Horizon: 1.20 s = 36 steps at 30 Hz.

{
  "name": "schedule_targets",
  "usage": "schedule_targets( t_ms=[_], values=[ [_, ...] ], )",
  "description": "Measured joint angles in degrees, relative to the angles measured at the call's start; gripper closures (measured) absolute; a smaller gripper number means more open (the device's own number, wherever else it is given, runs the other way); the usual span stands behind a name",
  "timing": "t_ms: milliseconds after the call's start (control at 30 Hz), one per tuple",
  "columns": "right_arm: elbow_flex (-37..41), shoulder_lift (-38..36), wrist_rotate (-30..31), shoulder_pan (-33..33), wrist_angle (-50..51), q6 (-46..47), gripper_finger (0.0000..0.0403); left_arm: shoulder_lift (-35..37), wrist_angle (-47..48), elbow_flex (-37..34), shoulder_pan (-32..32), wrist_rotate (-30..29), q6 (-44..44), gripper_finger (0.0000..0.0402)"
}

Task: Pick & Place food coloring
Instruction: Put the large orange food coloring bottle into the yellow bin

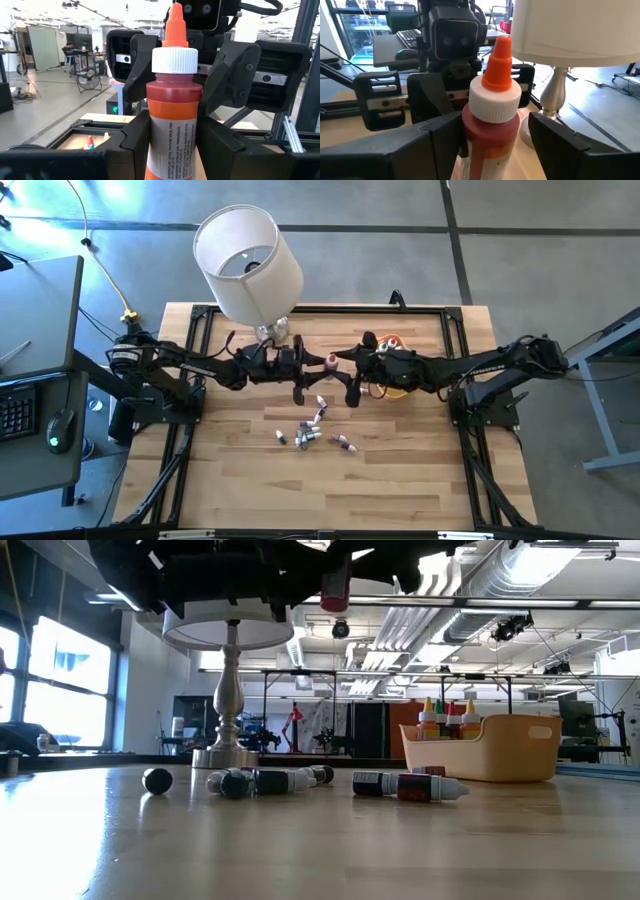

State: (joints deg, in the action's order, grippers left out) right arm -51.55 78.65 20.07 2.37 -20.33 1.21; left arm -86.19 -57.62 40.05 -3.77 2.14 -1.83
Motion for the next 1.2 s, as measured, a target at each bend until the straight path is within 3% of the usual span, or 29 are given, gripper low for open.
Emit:
schedule_targets(
  t_ms=[200,500,933,1200],
  values=[
    [-0.04,-0.09,-2.48,-0.11,-5.57,-1.48,0.0200,0.09,0.40,-0.07,0.04,-1.27,0.02,0.0268],
    [-0.02,-0.11,-2.70,-0.13,-6.00,-1.68,0.0206,0.02,0.37,-0.11,0.07,-1.17,0.01,0.0268],
    [-0.04,-0.11,-2.66,-0.13,-4.81,-1.48,0.0289,-0.02,0.13,-0.15,0.02,-1.26,0.07,0.0268],
    [-0.05,-0.11,-2.55,-0.11,-4.47,-1.07,0.0290,-0.02,0.39,-0.15,0.03,-1.19,0.04,0.0268]
  ],
)
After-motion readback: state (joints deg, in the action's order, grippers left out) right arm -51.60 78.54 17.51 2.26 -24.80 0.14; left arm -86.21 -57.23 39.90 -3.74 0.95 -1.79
